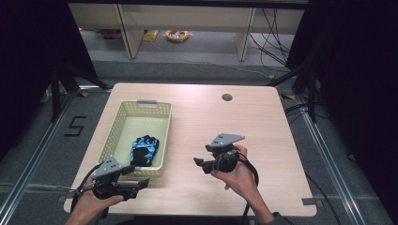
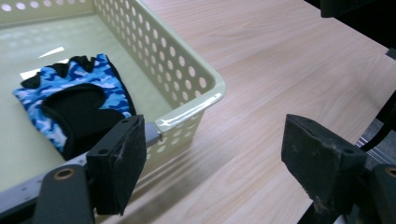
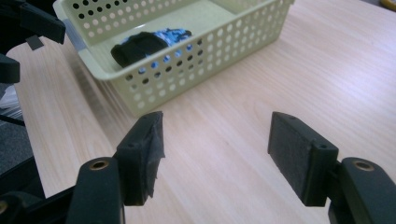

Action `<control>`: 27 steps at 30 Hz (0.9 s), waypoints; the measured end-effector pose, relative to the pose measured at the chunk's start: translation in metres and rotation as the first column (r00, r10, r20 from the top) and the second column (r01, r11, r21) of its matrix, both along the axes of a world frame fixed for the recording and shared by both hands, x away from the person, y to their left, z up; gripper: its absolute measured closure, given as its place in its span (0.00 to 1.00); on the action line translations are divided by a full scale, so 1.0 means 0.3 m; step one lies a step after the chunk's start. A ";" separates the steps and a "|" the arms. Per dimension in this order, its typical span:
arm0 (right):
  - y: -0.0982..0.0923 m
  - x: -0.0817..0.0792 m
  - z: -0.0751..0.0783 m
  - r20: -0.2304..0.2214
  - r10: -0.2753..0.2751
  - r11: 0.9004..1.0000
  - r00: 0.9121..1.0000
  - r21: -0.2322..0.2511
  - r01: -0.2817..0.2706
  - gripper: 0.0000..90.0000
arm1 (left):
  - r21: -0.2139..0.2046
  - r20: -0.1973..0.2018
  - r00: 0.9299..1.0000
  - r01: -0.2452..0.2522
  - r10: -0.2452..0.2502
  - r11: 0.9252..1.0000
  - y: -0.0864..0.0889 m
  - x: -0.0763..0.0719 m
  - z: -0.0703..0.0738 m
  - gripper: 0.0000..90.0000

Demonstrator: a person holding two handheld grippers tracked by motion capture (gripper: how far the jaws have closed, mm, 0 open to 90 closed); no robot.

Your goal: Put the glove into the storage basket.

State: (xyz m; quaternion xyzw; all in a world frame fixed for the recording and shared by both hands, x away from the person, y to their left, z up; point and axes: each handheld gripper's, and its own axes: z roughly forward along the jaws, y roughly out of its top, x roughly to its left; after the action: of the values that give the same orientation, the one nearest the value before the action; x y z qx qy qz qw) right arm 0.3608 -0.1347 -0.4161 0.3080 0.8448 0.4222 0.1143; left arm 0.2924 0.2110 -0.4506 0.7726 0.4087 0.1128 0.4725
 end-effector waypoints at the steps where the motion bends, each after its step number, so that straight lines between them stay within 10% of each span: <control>1: -0.013 -0.009 -0.006 -0.006 -0.005 1.000 1.000 0.006 0.005 0.40 | 0.000 -0.001 1.000 0.005 -0.005 1.000 -0.005 0.000 -0.006 0.24; 27: -0.155 -0.146 -0.145 -0.045 -0.065 0.995 0.997 0.072 0.068 0.30 | 0.015 -0.051 0.996 0.079 -0.078 0.997 -0.057 -0.043 -0.152 0.21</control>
State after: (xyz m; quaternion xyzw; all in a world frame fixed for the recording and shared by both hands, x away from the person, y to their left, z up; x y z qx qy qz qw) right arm 0.3170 -0.1812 -0.4596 0.3490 0.8203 0.4422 0.0989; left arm 0.2796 0.1938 -0.4963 0.7947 0.3888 0.0783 0.4594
